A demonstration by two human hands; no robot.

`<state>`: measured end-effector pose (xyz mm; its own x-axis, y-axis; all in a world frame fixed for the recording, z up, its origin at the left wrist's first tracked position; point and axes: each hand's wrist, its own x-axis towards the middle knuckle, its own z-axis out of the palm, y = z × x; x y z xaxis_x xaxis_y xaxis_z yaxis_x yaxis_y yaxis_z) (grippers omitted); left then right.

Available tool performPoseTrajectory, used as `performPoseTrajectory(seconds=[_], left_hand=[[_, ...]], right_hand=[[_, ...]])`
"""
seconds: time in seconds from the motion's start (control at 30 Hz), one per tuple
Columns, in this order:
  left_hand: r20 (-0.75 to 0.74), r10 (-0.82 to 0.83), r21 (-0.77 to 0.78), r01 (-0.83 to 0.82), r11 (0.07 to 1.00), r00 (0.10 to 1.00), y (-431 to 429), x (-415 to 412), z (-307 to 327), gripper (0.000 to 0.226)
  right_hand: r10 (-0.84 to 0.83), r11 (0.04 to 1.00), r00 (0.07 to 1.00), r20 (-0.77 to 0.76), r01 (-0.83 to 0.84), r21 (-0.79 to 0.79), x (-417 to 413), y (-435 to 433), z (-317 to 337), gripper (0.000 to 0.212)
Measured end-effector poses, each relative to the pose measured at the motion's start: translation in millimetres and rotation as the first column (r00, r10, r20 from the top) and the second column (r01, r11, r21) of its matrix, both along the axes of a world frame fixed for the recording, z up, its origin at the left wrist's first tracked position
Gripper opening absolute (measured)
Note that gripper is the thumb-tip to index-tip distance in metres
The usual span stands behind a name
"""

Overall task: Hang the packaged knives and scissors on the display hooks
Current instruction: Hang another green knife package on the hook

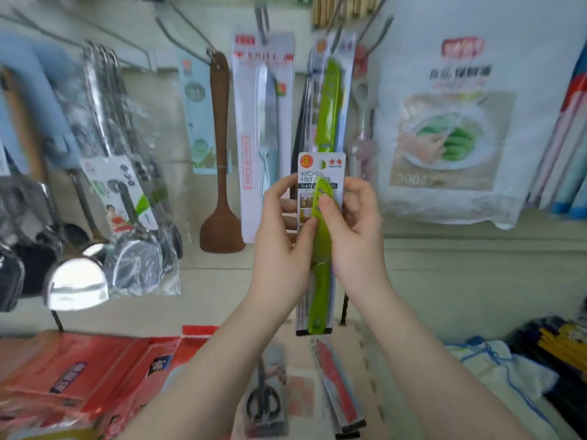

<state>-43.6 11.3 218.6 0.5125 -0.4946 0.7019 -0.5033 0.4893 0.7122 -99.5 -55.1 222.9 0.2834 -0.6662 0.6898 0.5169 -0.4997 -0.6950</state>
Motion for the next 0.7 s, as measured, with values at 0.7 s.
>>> performPoseTrajectory(seconds=[0.7], left_hand=[[0.229,0.121,0.077,-0.142,0.987,0.966,-25.9,11.5,143.6,0.051]], right_hand=[[-0.208,0.976,0.977,-0.040,0.204,-0.073,4.0,-22.2,136.5,0.023]])
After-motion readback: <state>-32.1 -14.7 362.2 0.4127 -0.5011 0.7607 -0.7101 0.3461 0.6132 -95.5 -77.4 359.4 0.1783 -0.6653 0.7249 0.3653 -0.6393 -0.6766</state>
